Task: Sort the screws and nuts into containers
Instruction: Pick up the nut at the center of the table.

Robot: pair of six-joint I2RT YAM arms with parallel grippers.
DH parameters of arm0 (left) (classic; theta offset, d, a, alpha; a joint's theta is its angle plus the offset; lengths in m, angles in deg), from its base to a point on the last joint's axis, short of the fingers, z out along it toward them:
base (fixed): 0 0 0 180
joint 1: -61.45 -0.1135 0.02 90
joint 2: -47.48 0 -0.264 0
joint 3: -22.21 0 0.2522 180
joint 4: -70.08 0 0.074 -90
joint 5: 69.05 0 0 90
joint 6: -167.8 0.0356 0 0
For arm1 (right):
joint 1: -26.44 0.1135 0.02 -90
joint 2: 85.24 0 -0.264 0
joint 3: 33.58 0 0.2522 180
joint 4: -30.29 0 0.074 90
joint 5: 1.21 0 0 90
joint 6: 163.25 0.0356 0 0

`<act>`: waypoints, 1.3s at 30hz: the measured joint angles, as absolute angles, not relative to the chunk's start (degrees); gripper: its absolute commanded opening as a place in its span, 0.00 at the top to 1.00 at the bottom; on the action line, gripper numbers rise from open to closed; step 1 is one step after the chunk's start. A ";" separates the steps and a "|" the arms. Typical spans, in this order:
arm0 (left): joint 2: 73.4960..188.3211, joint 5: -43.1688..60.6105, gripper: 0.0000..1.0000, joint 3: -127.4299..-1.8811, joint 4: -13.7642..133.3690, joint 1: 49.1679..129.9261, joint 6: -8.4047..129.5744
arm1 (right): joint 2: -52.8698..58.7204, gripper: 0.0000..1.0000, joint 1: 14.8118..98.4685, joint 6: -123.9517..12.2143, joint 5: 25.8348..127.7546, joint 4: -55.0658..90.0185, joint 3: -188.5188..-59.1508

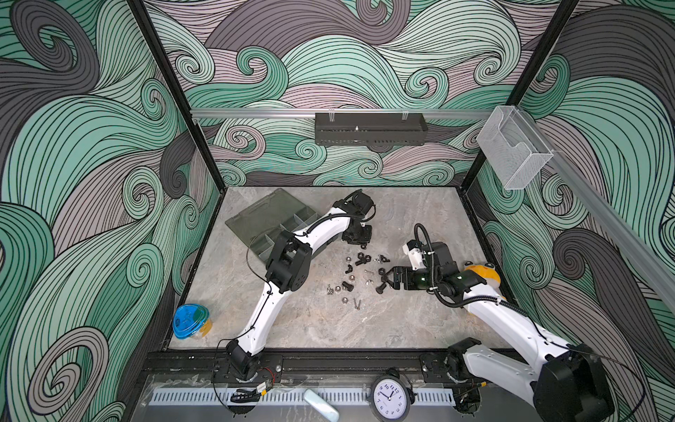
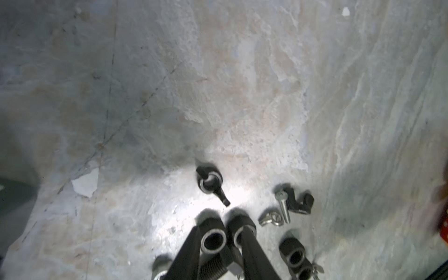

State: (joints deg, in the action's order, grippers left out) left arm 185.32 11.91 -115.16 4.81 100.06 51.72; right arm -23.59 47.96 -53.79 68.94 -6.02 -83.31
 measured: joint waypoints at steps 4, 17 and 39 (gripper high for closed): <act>187.07 13.01 0.67 -116.93 4.66 100.15 49.95 | -23.44 0.01 47.65 -54.51 68.65 -5.95 -83.31; 192.95 14.58 0.68 -122.48 4.95 100.04 48.94 | -22.52 0.01 46.16 -55.08 66.93 -5.23 -83.31; 194.08 15.34 0.80 -124.91 1.82 99.40 48.62 | -22.67 0.01 45.42 -55.06 65.59 -5.12 -83.31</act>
State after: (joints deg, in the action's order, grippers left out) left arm 194.08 15.34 -124.91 1.82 99.40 48.62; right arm -22.67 45.42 -55.06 65.59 -5.12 -83.31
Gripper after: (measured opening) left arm 0.227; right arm 0.993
